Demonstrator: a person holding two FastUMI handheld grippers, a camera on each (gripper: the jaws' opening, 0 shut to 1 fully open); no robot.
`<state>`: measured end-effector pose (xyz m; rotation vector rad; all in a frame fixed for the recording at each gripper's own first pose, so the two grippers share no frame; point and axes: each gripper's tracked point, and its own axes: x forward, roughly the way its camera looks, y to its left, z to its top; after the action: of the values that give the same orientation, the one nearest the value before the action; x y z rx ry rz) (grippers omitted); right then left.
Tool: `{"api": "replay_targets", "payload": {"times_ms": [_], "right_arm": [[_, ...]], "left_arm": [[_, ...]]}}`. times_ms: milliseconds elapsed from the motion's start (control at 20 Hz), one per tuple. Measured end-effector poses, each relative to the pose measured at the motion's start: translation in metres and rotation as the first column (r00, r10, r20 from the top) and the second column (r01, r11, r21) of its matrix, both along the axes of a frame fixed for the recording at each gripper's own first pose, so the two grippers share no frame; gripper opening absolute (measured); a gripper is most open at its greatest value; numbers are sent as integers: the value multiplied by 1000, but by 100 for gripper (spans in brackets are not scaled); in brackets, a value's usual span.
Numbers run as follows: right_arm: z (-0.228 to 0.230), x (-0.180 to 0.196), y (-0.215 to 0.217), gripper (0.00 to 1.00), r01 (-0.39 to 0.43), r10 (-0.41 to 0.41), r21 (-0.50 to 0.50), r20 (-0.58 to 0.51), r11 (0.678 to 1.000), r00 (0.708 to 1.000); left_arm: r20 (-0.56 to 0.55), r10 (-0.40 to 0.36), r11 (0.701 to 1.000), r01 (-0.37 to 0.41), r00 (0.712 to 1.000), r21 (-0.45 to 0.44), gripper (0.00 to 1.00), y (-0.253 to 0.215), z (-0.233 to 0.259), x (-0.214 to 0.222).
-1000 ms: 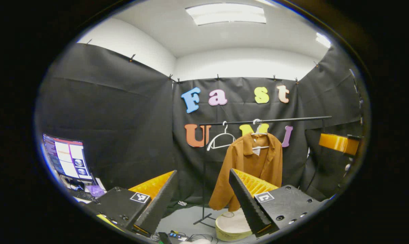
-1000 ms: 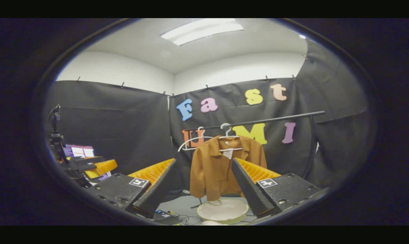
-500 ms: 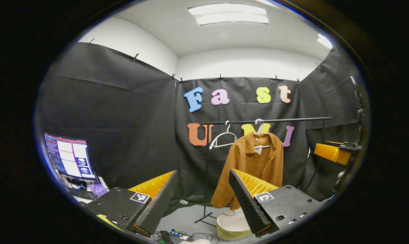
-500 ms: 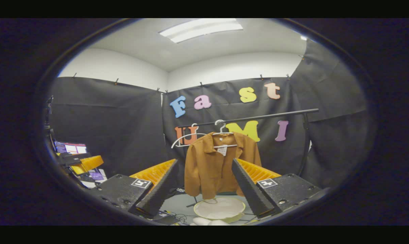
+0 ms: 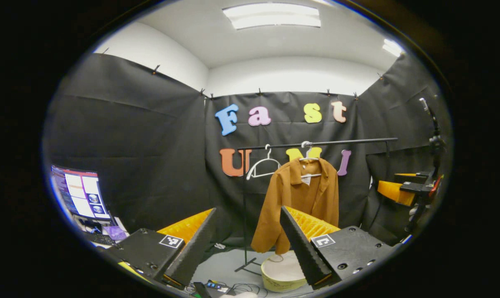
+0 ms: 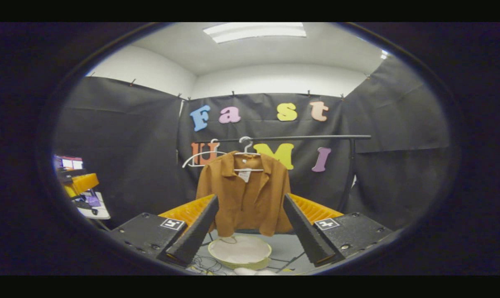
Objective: Grasp the clothes on the hanger with both hands and then place them into the laundry hamper below.
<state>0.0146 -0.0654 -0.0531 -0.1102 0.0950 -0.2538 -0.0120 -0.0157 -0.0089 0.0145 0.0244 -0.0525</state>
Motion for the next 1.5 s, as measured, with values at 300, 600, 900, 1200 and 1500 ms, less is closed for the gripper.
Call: {"api": "replay_targets", "payload": {"times_ms": [300, 600, 900, 1200, 1500], "right_arm": [[-20, 71, -45, 99, -7, 8, 30, -38, 1000, 999], [-27, 155, -82, 99, -51, 54, 43, -68, 998, 996], [-35, 229, -122, 97, -109, 113, 49, -92, 993, 989], [-50, 287, -165, 100, -143, 151, 68, -132, 987, 980], [-54, 314, -188, 100, -122, 129, 58, -141, 991, 982]], "left_arm": [[15, 19, 1000, -20, 1000, 17, 100, -18, -2, 33], [11, 38, 999, -38, 999, 28, 100, -51, -1, 95], [-25, 6, 1000, -6, 1000, 2, 100, -119, -20, 180], [-29, -52, 998, 52, 998, -23, 100, -194, -40, 261], [-40, -154, 987, 152, 987, -46, 100, -246, -62, 343]]}}
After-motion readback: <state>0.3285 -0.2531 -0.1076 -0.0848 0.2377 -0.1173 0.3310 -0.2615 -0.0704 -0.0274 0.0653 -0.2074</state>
